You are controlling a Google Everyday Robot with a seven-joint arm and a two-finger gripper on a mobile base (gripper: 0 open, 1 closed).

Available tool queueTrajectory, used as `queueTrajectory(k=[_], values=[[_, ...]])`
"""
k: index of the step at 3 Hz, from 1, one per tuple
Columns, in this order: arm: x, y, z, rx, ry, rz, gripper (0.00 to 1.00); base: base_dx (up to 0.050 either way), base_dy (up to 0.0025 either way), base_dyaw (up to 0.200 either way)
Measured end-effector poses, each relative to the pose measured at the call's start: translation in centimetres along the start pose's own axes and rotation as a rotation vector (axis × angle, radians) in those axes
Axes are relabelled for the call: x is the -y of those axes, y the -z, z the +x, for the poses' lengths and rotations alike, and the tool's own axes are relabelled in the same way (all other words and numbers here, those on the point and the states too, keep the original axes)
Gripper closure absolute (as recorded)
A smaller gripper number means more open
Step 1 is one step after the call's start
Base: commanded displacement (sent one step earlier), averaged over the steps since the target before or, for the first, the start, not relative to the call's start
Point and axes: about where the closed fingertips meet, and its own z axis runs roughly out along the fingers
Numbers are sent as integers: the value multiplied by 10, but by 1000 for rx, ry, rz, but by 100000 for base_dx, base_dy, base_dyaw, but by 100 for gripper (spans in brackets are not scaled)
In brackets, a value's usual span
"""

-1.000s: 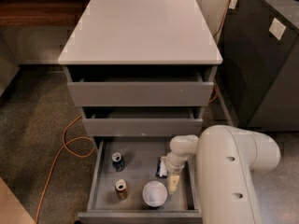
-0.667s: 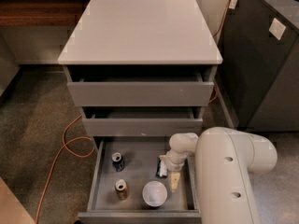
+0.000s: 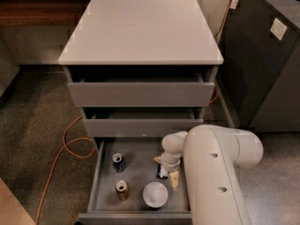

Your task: Pick rxbar blueberry from bottom drawer and place on counter

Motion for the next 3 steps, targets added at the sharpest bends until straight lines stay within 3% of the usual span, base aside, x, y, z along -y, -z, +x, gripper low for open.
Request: queueTrajectory(k=[2,3], values=[[-1,-3,1,-10,34,-7,0,0,0,0],[3,-2,5,3,91,12,0,0,0,0]])
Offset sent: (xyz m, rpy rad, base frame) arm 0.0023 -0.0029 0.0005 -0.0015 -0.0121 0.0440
